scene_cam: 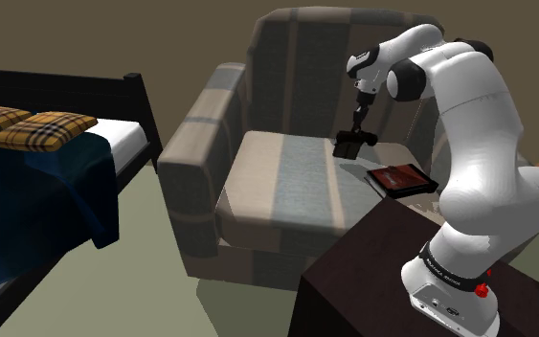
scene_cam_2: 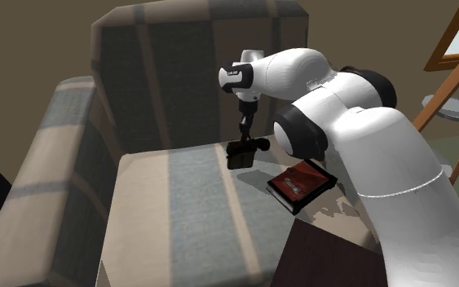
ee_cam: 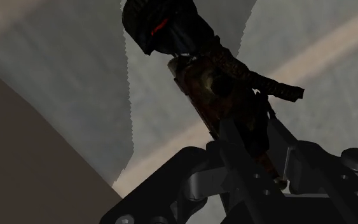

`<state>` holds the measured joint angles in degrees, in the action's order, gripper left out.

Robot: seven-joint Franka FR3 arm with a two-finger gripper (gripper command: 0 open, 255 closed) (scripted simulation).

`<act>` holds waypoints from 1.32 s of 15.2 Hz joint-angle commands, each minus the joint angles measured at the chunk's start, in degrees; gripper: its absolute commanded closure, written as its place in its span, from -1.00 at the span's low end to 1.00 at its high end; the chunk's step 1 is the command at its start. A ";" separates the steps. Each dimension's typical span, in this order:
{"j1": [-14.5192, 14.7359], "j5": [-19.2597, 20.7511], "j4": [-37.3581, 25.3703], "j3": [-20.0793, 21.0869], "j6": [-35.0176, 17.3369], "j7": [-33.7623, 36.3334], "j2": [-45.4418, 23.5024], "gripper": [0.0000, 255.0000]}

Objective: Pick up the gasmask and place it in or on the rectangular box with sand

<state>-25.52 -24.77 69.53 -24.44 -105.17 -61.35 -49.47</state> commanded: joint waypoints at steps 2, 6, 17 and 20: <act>-0.04 0.33 -0.65 -0.26 1.46 0.24 0.93 1.00; -0.07 0.78 -1.76 -0.57 3.65 0.68 2.11 1.00; -0.67 1.78 -6.64 -1.15 10.38 2.02 4.33 1.00; -1.00 1.95 -8.53 -1.23 12.44 2.42 4.63 1.00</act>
<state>-26.24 -22.83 62.35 -25.68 -93.78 -59.16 -44.67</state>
